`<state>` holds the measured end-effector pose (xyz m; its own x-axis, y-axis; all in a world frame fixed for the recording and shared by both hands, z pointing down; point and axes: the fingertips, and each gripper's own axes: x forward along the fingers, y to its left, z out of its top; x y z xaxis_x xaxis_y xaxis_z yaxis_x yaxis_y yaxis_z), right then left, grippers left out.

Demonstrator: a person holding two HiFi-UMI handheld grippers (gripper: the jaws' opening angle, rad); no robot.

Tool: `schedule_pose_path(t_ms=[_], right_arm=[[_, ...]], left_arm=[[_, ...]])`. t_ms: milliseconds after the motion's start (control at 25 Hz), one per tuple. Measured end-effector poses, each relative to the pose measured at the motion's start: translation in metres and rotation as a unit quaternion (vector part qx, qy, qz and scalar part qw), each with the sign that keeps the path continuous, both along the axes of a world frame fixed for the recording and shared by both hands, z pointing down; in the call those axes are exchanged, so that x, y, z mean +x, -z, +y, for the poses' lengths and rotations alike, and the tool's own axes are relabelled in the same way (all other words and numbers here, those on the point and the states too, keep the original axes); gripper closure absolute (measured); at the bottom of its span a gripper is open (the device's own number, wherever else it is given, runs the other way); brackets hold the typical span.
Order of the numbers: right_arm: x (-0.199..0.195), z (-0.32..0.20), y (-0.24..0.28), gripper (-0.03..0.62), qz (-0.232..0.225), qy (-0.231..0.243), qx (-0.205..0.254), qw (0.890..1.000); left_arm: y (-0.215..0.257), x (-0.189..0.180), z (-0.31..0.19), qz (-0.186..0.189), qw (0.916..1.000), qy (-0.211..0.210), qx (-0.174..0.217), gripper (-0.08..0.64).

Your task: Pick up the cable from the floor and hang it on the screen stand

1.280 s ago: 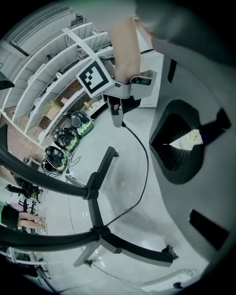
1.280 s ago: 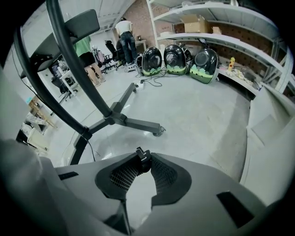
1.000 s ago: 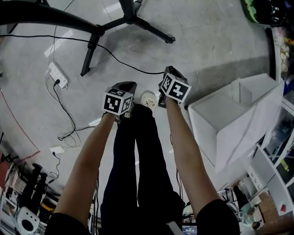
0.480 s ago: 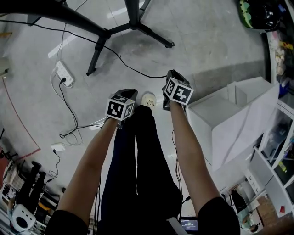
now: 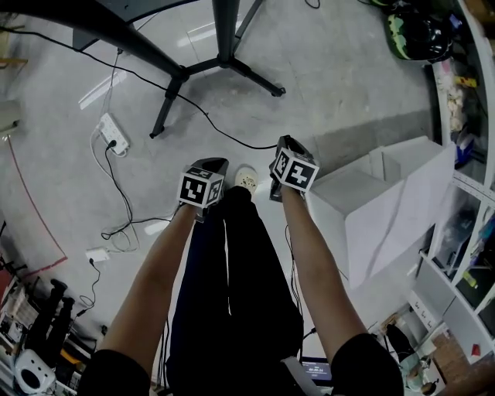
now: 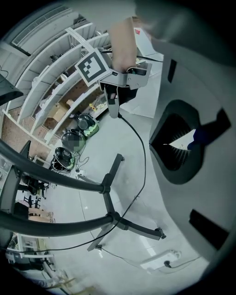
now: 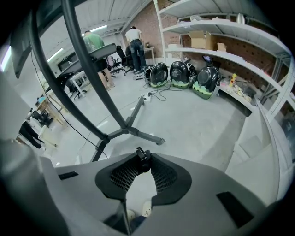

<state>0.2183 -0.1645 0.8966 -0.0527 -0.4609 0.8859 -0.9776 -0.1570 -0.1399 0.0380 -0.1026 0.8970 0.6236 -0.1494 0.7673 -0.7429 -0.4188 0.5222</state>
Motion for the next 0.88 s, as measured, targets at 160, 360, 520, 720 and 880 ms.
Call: schedule_pose_path(t_ms=[160,360,520,720,880], right_arm=[[-0.012,0.002,0.025,0.491,-0.003,0.009,0.009,1.0],[-0.021,-0.003,0.054,0.491,-0.002,0.018,0.027,0.999],[-0.027,-0.006,0.08,0.491,-0.003,0.024,0.046,0.999],[-0.029,-0.01,0.116,0.491,0.003,0.025,0.074,0.997],[-0.028,-0.013,0.145,0.491,0.003,0.023,0.101,0.995]], left_arm=[[0.023,-0.005,-0.003,-0.008,0.9999,-0.002,0.011,0.552],[0.047,-0.016,-0.008,-0.015,0.9997,0.006,0.021,0.552],[0.064,-0.026,-0.006,-0.026,0.9992,0.006,0.029,0.552],[0.081,-0.031,-0.006,-0.035,0.9983,0.008,0.046,0.552],[0.107,-0.024,-0.01,-0.016,0.998,0.039,0.047,0.552]])
